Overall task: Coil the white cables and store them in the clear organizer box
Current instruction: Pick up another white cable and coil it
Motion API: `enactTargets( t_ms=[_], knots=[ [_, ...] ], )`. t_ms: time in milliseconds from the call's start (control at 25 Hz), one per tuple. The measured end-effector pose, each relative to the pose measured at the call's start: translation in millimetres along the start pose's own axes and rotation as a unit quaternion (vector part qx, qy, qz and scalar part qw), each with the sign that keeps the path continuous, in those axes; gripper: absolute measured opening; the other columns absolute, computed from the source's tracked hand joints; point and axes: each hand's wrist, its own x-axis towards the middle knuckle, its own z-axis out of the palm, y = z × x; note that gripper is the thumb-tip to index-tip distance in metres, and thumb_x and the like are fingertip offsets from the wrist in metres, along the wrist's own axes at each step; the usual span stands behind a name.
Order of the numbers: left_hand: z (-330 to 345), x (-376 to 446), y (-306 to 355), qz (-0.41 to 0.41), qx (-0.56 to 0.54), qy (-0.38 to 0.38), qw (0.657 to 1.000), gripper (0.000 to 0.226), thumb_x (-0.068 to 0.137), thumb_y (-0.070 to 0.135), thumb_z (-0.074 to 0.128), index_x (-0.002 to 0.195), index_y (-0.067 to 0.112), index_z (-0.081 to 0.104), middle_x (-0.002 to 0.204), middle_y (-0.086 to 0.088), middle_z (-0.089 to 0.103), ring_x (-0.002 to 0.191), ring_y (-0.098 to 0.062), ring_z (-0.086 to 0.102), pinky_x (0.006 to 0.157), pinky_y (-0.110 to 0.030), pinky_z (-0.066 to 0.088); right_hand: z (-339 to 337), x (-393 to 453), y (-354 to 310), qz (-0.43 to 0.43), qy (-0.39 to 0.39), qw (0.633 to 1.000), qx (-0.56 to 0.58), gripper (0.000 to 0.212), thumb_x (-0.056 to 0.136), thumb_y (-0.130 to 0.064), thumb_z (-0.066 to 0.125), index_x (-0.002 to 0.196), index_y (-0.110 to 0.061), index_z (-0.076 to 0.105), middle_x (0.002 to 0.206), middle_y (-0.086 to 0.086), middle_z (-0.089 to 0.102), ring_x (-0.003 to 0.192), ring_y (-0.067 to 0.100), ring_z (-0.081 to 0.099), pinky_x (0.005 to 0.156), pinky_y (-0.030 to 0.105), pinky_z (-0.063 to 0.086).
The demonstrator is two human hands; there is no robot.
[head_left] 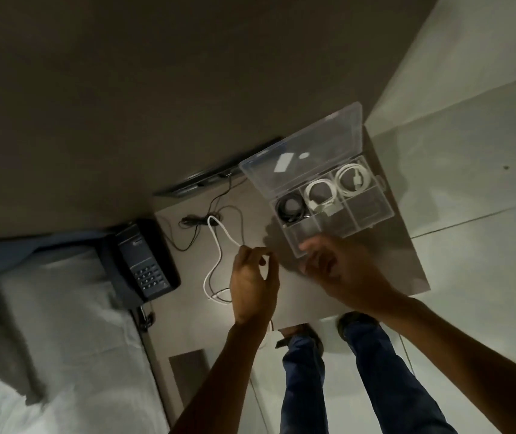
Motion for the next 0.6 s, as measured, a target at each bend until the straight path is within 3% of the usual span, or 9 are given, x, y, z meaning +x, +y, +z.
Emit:
enactTargets(
  t_ms=[120,200,320,440,520,600],
  knots=[
    [-12,-11,-38,-0.142,-0.058,0.063,0.986,0.005,0.097,0.010,0.077,0.102,0.011,0.077,0.108,-0.007,0.067,0.088,-0.025,0.072,0.070,-0.017,0.053,35,0,-2,-0.001,-0.071,0.997,-0.036,0.037,0.095,-0.014,0.082,0.128,-0.005,0.068,0.105,0.006,0.078,0.089,0.011,0.074,0.081,0.018,0.061],
    [-18,-19,-71,-0.239,-0.093,0.100,0.961,0.009,0.098,0.002,0.073,0.107,0.005,0.075,0.113,-0.016,0.070,0.096,-0.030,0.073,0.077,-0.023,0.053,62,4,1,0.014,-0.095,0.994,-0.053,0.041,0.093,-0.009,0.084,0.130,-0.002,0.068,0.114,0.012,0.078,0.100,0.021,0.077,0.088,0.031,0.064],
    [-30,-37,-114,-0.332,-0.131,0.135,0.924,0.015,0.100,-0.003,0.068,0.113,0.000,0.073,0.116,-0.022,0.073,0.101,-0.032,0.071,0.085,-0.030,0.052,109,10,10,0.030,-0.130,0.986,-0.099,0.041,0.097,-0.006,0.077,0.136,-0.001,0.065,0.125,0.017,0.076,0.114,0.030,0.074,0.100,0.037,0.060],
    [-36,-63,-144,-0.213,-0.070,0.048,0.973,0.021,0.102,-0.003,0.064,0.120,0.003,0.072,0.119,-0.019,0.068,0.095,-0.030,0.070,0.080,-0.035,0.060,151,11,12,0.056,-0.106,0.986,-0.115,0.044,0.098,-0.005,0.074,0.140,-0.007,0.064,0.130,0.014,0.073,0.119,0.028,0.071,0.101,0.032,0.056],
    [-37,-74,-158,-0.116,-0.036,-0.028,0.992,0.025,0.105,0.002,0.063,0.128,0.007,0.070,0.122,-0.013,0.063,0.097,-0.026,0.069,0.079,-0.038,0.066,177,13,10,0.056,-0.103,0.983,-0.140,0.036,0.100,-0.011,0.072,0.135,-0.011,0.065,0.120,0.011,0.075,0.110,0.025,0.073,0.095,0.033,0.060],
    [-36,-76,-167,-0.074,-0.023,-0.054,0.995,0.026,0.104,0.007,0.066,0.129,0.012,0.068,0.122,-0.010,0.061,0.101,-0.026,0.067,0.080,-0.039,0.066,197,14,10,0.056,-0.088,0.980,-0.171,0.025,0.101,-0.015,0.071,0.126,-0.013,0.066,0.107,0.005,0.072,0.098,0.020,0.071,0.089,0.035,0.063]
  ],
)
